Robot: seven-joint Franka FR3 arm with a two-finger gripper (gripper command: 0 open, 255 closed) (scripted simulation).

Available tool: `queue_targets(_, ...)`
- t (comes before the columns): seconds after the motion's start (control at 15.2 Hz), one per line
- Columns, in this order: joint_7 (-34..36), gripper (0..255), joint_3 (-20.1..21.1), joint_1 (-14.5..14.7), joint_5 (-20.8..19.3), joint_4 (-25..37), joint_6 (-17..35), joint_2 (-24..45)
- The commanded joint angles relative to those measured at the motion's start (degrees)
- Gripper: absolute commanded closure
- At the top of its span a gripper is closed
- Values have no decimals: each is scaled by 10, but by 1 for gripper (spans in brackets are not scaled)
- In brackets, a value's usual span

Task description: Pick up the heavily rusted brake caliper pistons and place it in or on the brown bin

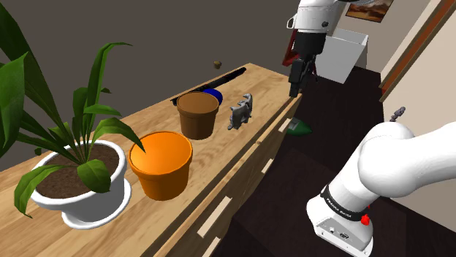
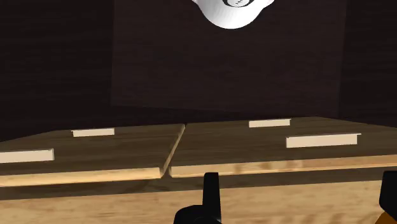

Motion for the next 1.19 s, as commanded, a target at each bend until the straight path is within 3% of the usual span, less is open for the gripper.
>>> queue_targets(0.0,0,0,0,0,0,0,0,0)
queue_targets(0.53,-91,0,-14,21,-45,28,127,166)
queue_targets(1.12,-172,0,-13,38,-85,113,237,366)
